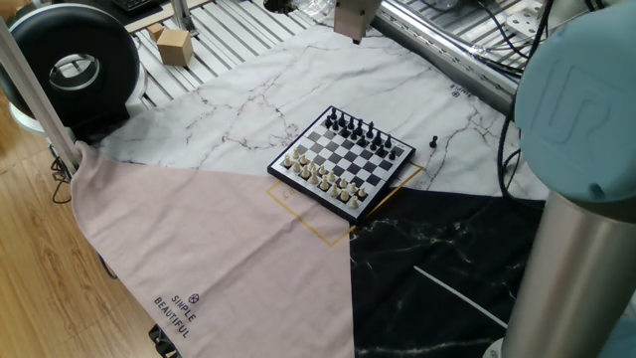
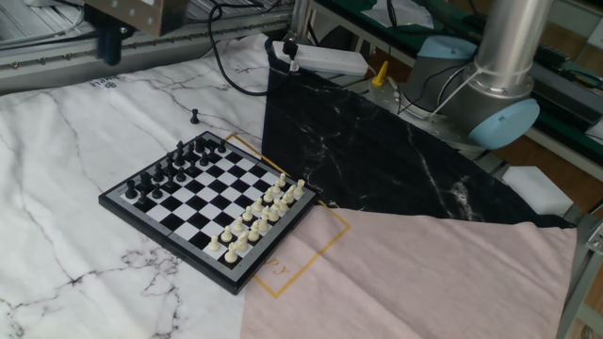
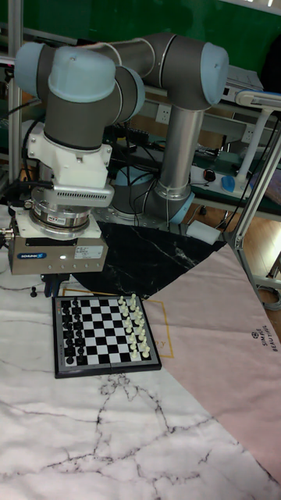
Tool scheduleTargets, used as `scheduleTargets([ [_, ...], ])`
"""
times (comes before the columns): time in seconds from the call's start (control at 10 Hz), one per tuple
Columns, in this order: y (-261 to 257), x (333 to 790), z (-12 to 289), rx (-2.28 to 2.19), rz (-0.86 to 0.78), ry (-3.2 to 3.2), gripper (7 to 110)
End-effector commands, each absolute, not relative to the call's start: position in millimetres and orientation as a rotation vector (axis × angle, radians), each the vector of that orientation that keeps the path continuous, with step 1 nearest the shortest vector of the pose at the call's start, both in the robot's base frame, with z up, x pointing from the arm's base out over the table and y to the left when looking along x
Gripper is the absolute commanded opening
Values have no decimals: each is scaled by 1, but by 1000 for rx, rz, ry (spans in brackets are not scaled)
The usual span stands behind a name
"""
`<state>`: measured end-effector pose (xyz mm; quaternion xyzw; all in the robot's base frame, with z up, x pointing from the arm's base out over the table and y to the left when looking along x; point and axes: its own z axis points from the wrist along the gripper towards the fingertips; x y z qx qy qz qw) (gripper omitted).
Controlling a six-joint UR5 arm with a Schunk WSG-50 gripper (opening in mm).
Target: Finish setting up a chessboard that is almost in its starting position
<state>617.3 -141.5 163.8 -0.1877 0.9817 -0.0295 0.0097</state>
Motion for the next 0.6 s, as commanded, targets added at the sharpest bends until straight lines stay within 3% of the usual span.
scheduleTargets([
  [0.0, -129, 603, 164, -491, 13, 3124, 7],
  [0.2, -146, 602, 164, -357, -91, 3154, 7],
  [0.3, -141, 603, 164, -274, -64, 3154, 7],
  [0.4, -128, 596, 164, -248, 22, 3182, 7],
  [0.5, -91, 586, 168, -159, 265, 3209, 7],
])
